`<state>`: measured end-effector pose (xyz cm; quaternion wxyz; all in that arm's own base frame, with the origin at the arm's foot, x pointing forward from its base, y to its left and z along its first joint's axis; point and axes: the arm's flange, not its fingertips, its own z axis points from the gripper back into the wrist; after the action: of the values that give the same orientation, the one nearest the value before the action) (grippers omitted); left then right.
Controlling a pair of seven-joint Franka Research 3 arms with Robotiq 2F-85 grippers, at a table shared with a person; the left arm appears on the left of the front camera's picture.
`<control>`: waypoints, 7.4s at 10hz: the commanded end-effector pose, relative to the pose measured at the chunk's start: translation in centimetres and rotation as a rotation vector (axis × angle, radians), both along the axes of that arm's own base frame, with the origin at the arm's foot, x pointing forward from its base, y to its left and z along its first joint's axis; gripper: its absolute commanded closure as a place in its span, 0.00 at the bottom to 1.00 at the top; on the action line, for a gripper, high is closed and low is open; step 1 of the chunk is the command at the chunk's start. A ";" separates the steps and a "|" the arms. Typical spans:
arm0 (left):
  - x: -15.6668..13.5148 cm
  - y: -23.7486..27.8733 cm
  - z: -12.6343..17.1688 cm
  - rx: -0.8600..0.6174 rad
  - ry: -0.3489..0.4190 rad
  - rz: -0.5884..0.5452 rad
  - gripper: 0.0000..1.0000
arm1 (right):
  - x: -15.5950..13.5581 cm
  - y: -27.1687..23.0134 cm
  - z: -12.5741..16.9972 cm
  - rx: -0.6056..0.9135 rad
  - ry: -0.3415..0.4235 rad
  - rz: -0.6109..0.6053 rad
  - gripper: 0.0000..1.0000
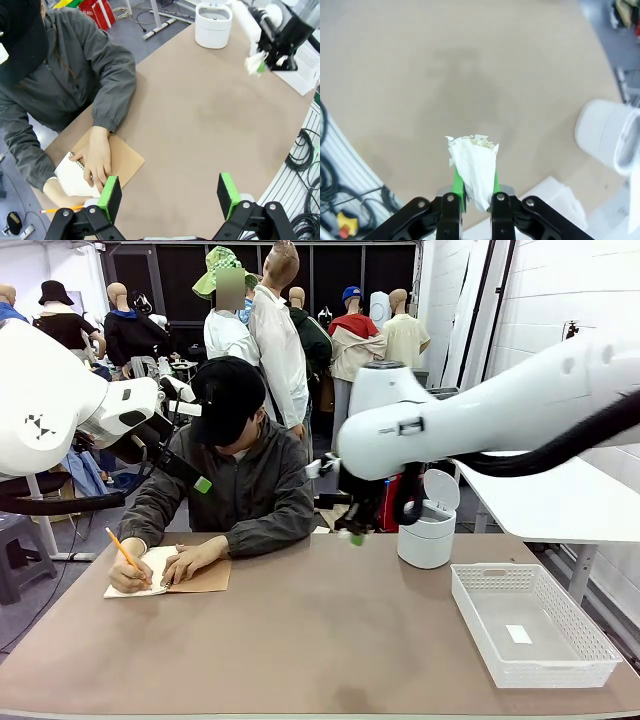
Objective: Sort the paper based on its condition.
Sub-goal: If a person hands you a paper, place it in the Organizing basket , and if it's crumpled, put it in the Trash can.
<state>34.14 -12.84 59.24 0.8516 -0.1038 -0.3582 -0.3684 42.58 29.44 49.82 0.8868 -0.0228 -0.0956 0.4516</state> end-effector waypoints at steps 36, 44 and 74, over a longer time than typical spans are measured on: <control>0.1 0.1 0.1 -0.003 0.005 -0.002 0.00 | 21.3 -10.6 -4.0 -0.383 -0.228 -0.385 0.19; 0.1 0.1 0.1 -0.003 0.005 -0.002 0.00 | 20.3 -9.8 -2.4 -0.342 -0.193 -0.376 0.00; 0.1 0.1 0.1 -0.003 0.005 -0.002 0.00 | 5.0 -1.2 2.6 0.171 -0.328 -0.065 0.00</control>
<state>34.14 -12.85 59.23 0.8517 -0.1036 -0.3580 -0.3685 48.42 27.83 51.87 0.8705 -0.0303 -0.2649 0.4136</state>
